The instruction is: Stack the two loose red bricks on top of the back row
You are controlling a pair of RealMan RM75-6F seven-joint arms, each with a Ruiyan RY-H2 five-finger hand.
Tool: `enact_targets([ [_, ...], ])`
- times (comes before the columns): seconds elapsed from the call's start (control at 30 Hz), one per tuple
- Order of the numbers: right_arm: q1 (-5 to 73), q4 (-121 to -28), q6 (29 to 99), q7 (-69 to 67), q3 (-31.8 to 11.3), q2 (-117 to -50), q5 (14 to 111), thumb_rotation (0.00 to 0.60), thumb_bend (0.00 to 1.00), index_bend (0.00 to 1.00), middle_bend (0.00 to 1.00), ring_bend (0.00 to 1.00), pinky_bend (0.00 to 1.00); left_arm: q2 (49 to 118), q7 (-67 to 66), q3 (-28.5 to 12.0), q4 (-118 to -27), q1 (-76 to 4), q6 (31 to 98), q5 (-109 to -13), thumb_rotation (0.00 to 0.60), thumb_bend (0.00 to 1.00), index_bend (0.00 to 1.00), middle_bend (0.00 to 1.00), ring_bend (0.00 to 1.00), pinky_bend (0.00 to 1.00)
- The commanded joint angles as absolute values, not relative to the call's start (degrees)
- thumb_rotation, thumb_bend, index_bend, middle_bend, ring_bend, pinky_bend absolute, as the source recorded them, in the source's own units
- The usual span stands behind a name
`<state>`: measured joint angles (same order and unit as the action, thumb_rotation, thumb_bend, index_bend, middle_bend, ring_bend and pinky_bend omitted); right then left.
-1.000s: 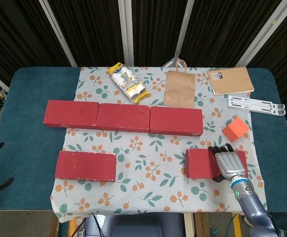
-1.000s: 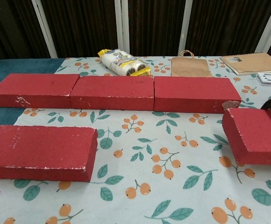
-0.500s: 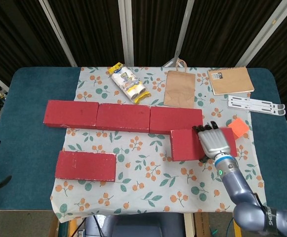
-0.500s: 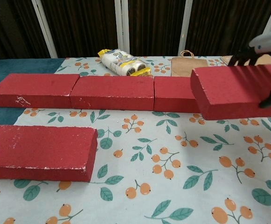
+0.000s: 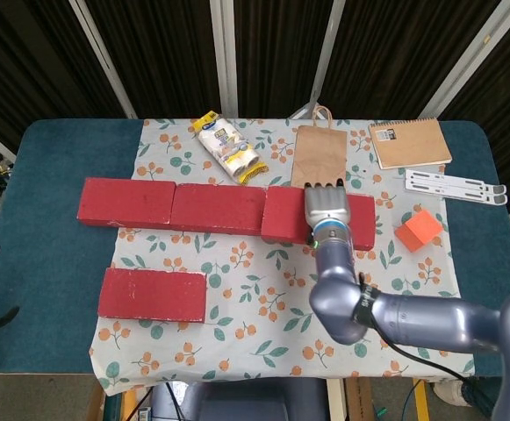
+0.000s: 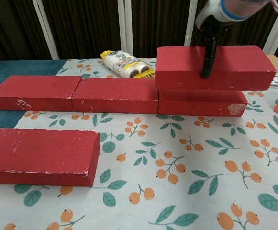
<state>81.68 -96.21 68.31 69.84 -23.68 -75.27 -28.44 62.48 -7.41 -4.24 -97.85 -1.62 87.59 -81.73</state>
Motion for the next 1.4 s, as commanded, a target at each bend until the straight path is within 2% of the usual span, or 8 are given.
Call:
enact_targets([
  [0.03,87.3,-86.5,70.5,76.6,-27.0,-81.5,-35.1,0.6,0.19,0.33,0.26,0.23,0.0,62.8,-8.1,-4.5,-97.7,-2.0,87.0,-81.1,0.6,0.11,0.12,0.0,0.0,0.12],
  [0.2,89.2,-78.3,69.3,80.9,-29.1,-85.6,-36.7,0.6,0.19,0.33,0.26,0.23,0.0,63.3,-9.0,-4.8,-97.7,-2.4,86.5,-80.4,0.6,0.11,0.12,0.0,0.0,0.12],
  [0.9,87.9,-66.7,62.0,86.3,-33.2,-93.4,-33.3,0.6,0.19,0.33,0.26,0.23,0.0,64.4,-12.2,-5.1,-97.9,-2.6,87.2,-79.3,0.6,0.11,0.12,0.0,0.0,0.12],
  [1.4,87.2,-59.2,55.0,86.5,-34.2,-98.8,-28.4,0.6,0.19,0.33,0.26,0.23,0.0,65.1,-14.1,-5.7,-97.8,-2.7,87.5,-77.8,0.6,0.11,0.12,0.0,0.0,0.12],
])
